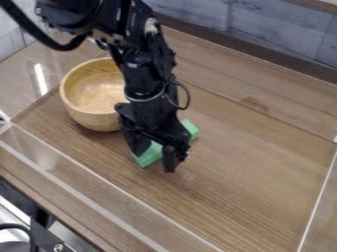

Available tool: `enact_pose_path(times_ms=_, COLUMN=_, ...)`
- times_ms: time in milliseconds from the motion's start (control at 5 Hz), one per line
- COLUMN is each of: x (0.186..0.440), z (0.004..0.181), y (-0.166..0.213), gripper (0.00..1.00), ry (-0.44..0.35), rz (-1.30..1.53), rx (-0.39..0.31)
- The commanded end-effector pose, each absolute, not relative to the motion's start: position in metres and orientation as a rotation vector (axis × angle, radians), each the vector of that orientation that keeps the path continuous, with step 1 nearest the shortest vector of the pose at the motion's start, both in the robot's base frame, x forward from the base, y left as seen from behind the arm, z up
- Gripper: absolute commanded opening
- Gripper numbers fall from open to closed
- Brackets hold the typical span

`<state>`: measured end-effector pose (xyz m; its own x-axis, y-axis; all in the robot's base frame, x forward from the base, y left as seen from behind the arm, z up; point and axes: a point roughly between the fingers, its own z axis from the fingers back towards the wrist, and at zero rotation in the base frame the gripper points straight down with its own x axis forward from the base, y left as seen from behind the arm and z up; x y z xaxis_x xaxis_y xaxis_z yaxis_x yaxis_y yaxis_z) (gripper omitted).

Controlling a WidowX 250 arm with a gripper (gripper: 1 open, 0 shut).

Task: Put green object into wooden bowl

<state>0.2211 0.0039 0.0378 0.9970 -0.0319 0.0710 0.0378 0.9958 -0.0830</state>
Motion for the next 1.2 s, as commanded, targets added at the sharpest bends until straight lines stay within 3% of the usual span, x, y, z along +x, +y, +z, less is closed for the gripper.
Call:
enact_pose_path(times_ms=0, x=0.238, z=0.052, y=0.008, gripper=1.0, ry=-0.119, rz=0.05, rx=-0.078)
enact_pose_path(times_ms=400, x=0.242, z=0.047, y=0.035, gripper=1.0, ry=-0.114, rz=-0.059, rx=-0.093)
enact_pose_path(times_ms=1000, x=0.223, z=0.025, y=0.011, gripper=1.0, ry=-0.13, rz=-0.091, rx=-0.109)
